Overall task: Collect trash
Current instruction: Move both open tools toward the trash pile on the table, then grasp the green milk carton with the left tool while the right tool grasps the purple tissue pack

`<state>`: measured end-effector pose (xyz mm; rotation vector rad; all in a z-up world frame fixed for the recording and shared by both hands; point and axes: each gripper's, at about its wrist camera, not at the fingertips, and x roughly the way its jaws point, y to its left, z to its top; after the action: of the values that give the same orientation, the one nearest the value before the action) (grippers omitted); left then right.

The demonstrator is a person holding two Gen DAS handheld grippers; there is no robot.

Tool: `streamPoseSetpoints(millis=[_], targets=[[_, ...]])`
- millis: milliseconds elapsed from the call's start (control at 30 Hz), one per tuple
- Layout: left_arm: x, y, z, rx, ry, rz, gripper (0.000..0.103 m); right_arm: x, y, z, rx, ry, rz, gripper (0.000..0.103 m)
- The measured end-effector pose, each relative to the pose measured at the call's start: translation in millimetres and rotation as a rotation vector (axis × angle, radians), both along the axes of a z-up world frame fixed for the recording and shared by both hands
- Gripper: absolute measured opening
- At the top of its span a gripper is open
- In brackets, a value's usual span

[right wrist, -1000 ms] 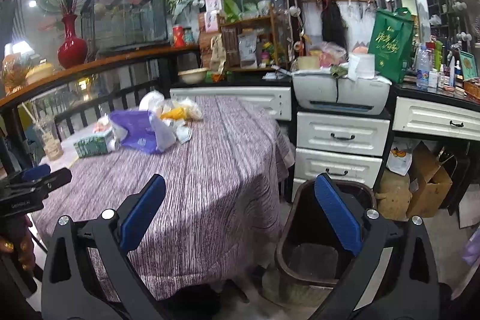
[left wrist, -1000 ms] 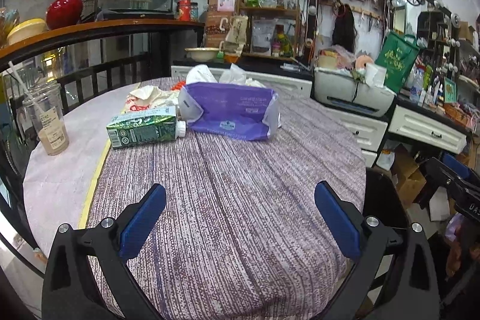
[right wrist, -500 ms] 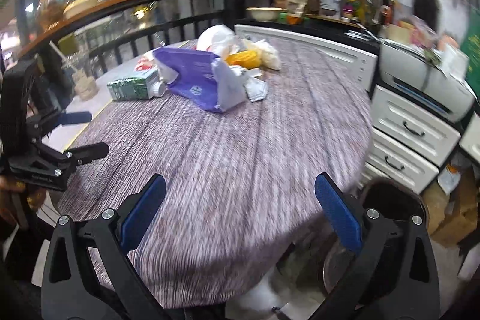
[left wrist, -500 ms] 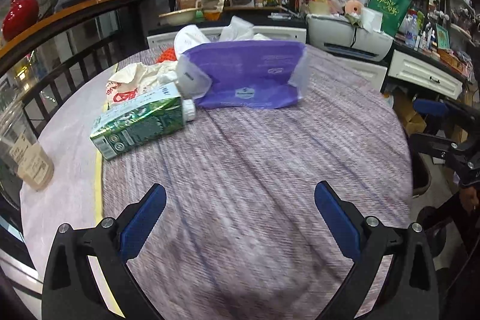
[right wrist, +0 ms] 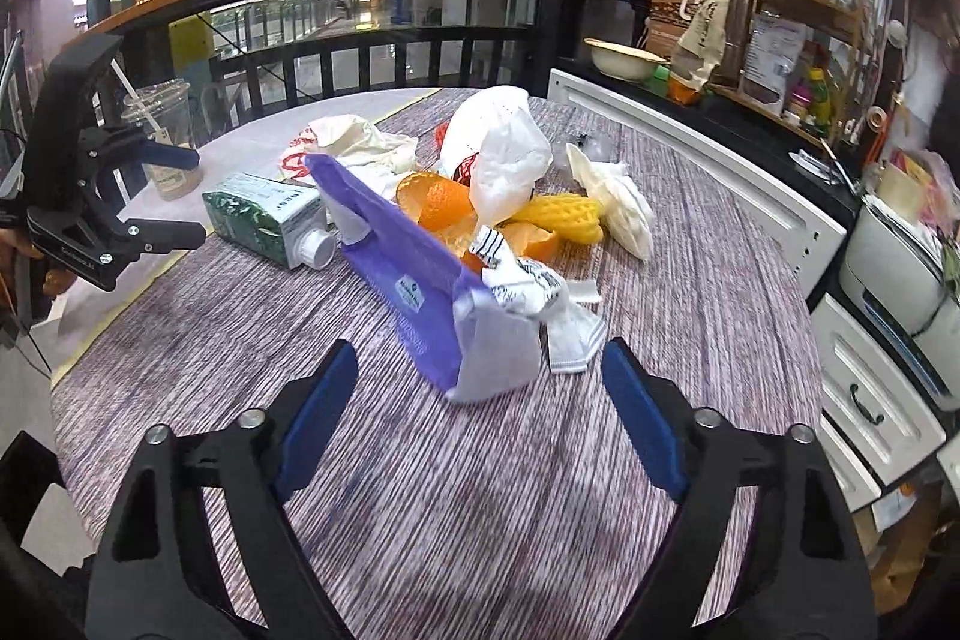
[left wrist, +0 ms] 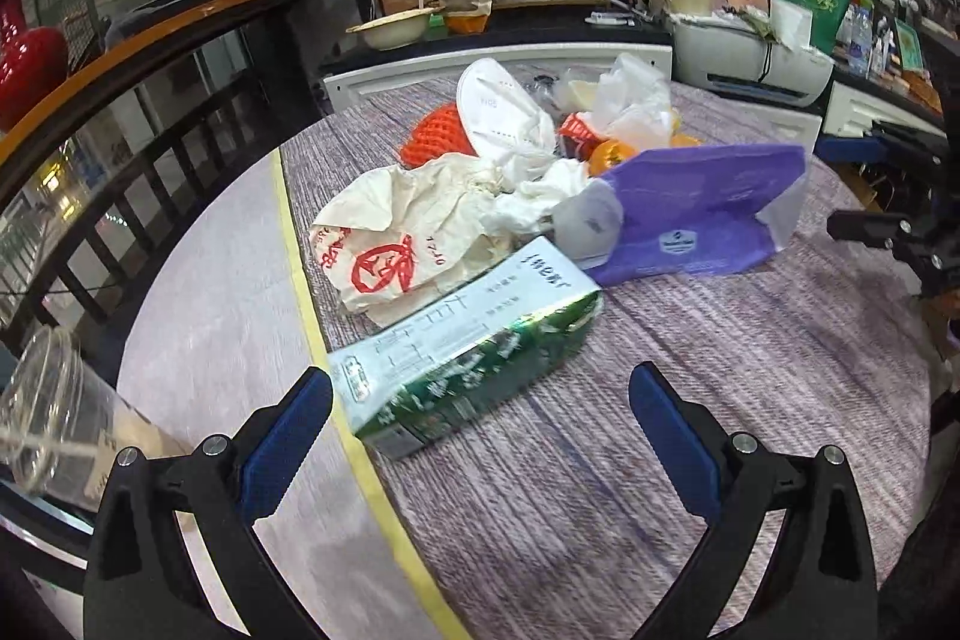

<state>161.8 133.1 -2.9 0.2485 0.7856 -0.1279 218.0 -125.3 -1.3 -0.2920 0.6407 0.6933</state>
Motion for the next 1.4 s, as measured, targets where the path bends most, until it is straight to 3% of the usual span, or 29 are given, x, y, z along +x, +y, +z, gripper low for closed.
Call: streamPoseSetpoints(millis=[133, 200, 367, 633, 800, 967, 1167, 1267, 1400], targets=[[8, 2, -3, 0.054, 0.027, -0.034, 0.098, 22, 14, -11, -0.027, 0.026, -0.004, 0.063], [11, 5, -2, 0.067, 0.031, -0.048, 0.098, 26, 16, -18, -0.033, 0.063, 0.010, 0.042], [25, 5, -1, 0.125, 0.058, -0.088, 0.098, 21, 11, -16, -0.001, 0.068, 0.028, 0.024], [44, -14, -8, 0.234, 0.117, -0.250, 0.090, 1, -11, -4, 0.036, 0.058, 0.027, 0.020], [57, -18, -18, 0.225, 0.202, -0.307, 0.076, -7, -29, 0, 0.073, 0.060, -0.001, 0.020], [64, -23, -31, 0.252, 0.244, -0.325, 0.075, -10, -39, 4, 0.117, 0.074, -0.020, 0.020], [53, -28, -26, 0.210, 0.221, -0.317, 0.064, -14, -48, 0, 0.151, 0.097, -0.036, 0.020], [36, -31, -22, 0.135, 0.177, -0.304, 0.054, -16, -51, -1, 0.164, 0.099, -0.043, 0.020], [16, -33, -20, 0.009, 0.133, -0.272, 0.052, -20, -62, -5, 0.195, 0.116, -0.065, 0.020]])
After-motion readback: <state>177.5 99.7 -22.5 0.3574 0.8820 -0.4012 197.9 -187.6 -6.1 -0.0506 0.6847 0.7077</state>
